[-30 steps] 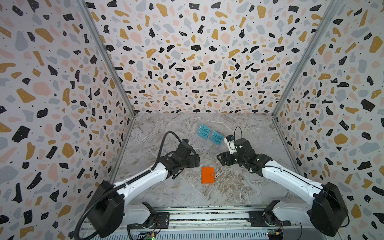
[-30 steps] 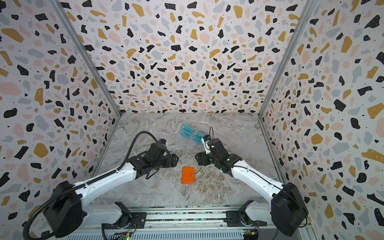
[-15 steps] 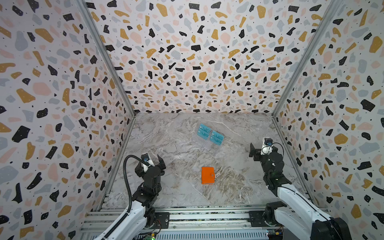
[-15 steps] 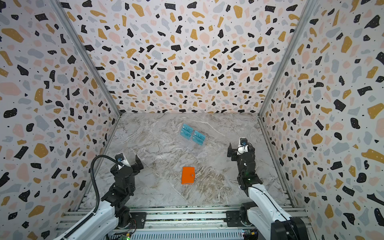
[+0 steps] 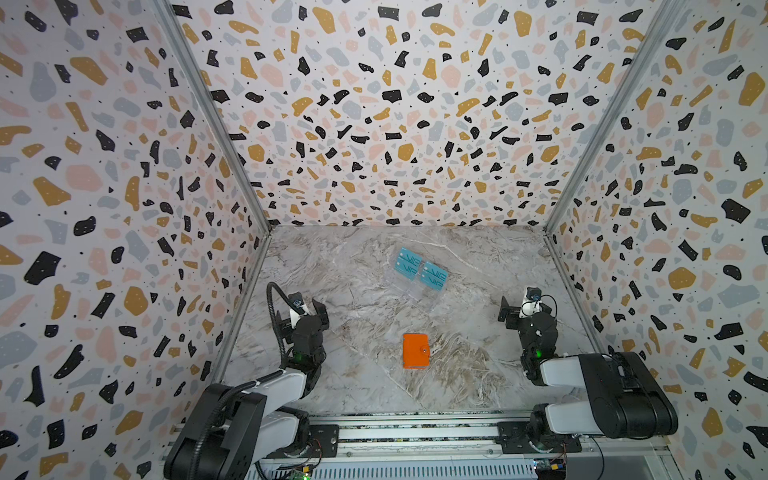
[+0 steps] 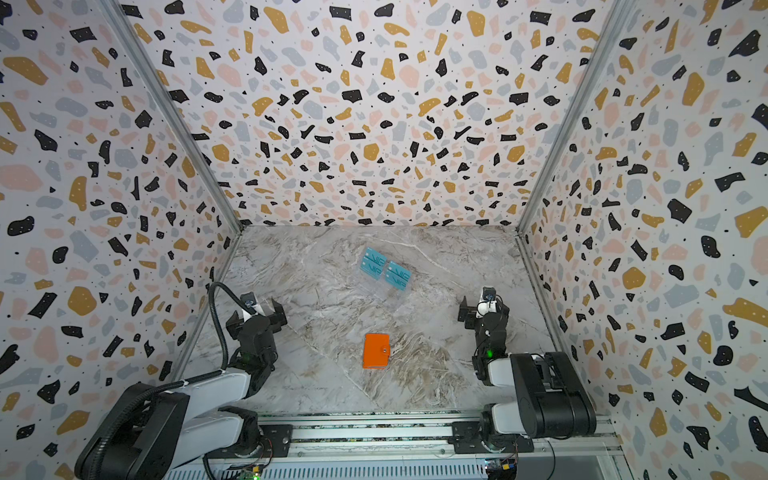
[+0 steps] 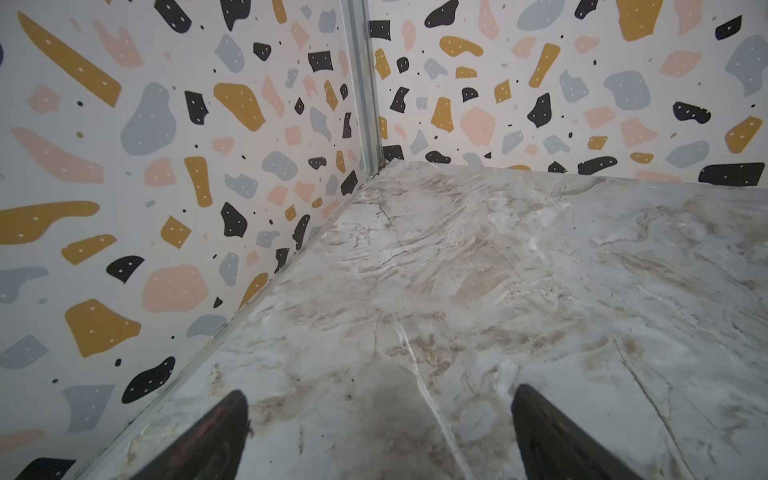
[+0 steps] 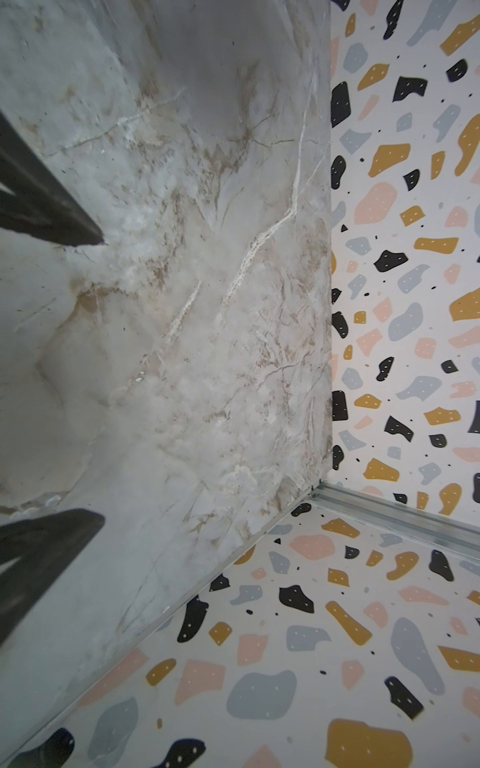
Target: Put the credit cards into the card holder
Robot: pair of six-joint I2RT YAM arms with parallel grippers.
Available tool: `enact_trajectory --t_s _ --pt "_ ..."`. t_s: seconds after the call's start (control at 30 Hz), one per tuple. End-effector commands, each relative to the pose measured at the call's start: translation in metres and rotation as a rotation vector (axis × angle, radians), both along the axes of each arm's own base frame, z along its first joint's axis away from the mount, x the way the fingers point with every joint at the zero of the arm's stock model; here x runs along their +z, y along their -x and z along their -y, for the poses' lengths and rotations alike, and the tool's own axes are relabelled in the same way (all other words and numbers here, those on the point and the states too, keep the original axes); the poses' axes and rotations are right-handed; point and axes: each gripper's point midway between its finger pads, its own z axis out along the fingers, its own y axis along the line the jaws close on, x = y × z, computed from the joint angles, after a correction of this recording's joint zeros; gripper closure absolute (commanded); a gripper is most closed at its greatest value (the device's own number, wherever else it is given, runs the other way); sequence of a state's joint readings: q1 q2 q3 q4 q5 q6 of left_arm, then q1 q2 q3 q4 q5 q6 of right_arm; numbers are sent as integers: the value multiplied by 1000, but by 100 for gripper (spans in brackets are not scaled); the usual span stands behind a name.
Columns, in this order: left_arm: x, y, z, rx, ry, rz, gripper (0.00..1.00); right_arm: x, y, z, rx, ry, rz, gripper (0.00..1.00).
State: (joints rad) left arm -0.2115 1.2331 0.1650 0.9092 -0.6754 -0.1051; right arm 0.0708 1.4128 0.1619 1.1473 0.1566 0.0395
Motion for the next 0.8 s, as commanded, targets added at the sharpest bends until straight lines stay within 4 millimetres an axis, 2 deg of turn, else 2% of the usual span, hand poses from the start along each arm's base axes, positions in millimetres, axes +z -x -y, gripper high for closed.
enact_trajectory --t_s 0.0,0.03,0.17,0.6,0.77 --pt "18 -11 -6 -3 8 127 0 19 -9 -5 25 -7 102 1" --pt "13 -11 -8 6 11 133 0 22 -11 -5 15 2 119 1" --pt "10 -11 -9 13 14 117 0 14 -13 -4 16 -4 73 1" --pt "12 -9 -10 17 13 129 0 11 -19 -10 19 20 51 1" --pt "12 -9 -11 18 14 129 0 15 -14 -10 20 25 68 1"
